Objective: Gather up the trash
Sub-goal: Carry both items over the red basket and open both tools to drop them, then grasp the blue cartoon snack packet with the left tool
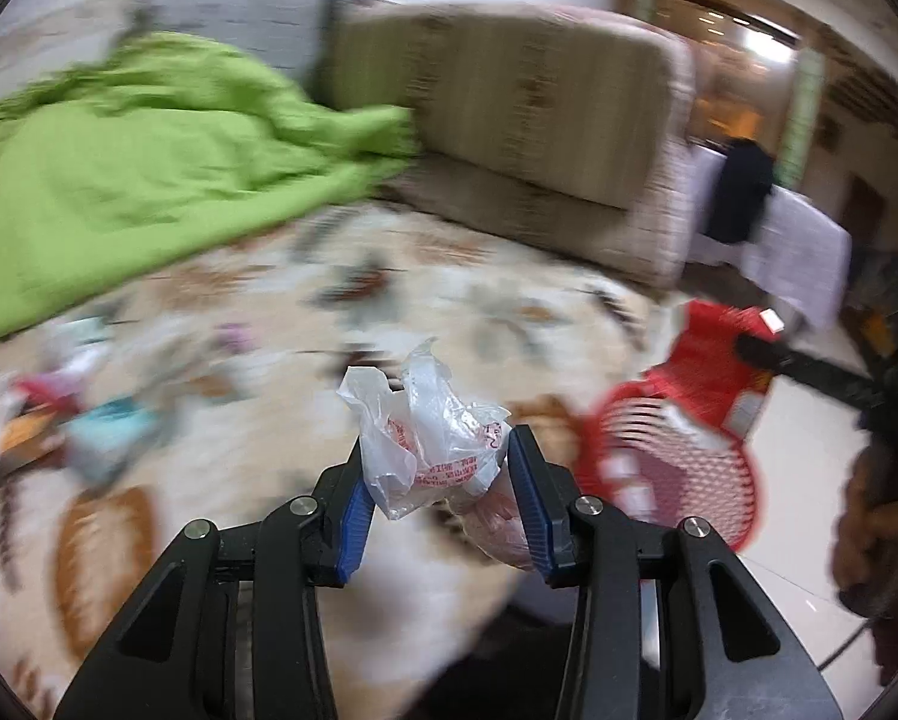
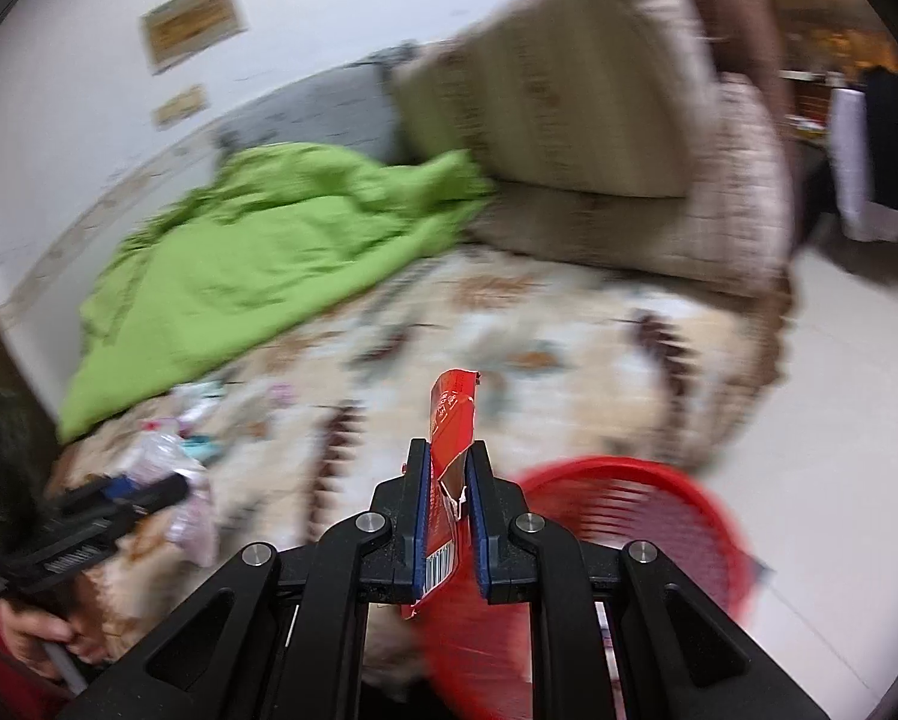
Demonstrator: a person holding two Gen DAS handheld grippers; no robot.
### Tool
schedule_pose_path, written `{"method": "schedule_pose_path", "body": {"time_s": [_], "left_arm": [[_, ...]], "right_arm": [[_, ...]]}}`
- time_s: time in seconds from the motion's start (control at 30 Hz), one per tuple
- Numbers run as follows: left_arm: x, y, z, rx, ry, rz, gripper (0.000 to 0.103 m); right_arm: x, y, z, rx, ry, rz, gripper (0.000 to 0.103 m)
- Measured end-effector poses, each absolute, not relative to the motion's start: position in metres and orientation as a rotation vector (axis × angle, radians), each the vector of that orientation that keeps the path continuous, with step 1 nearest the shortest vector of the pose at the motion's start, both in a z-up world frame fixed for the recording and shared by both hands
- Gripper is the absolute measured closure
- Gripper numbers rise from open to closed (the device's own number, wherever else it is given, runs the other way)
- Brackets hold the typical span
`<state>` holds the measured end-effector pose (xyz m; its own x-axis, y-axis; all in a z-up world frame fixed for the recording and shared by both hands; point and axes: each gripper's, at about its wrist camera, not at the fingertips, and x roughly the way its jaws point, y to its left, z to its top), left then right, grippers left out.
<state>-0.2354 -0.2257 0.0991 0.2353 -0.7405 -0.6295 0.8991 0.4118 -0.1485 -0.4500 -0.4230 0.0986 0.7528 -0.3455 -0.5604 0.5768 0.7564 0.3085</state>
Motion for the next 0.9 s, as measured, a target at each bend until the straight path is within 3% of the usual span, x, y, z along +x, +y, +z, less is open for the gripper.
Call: {"method": "schedule_pose_path", "body": {"time_s": [0.23, 0.3, 0.33, 0.4, 0.6, 0.7, 0.9], "left_arm": [[-0.291, -0.315, 0.086, 0.311, 0.817, -1.357, 0.062], [-0.300, -0.333, 0.078, 0.327, 0.859, -1.386, 0.051], [-0.302, -0.340, 0.074, 0.334, 0.881, -1.385, 0.046], [-0.304, -0.346, 0.072, 0.328, 0.904, -1.376, 0.041], [-0.281, -0.311, 0.080, 0.278, 0.865, -1.276, 0.037], [-0.266, -0.288, 0.084, 0.278, 0.812, -1.195, 0.035], [-0.226, -0.217, 0.088, 0.257, 0.770, -1.028, 0.034]], "right_arm": [[-0.496, -0.461, 0.067, 0.562, 0.565, -0.652, 0.088], [-0.501, -0.467, 0.062, 0.572, 0.584, -0.667, 0.082], [-0.500, -0.467, 0.061, 0.573, 0.589, -0.673, 0.073], [-0.503, -0.470, 0.063, 0.565, 0.587, -0.683, 0.044], [-0.487, -0.458, 0.082, 0.506, 0.547, -0.661, 0.037], [-0.461, -0.443, 0.093, 0.472, 0.540, -0.602, 0.025], [-0.393, -0.386, 0.113, 0.344, 0.512, -0.453, 0.019]]}}
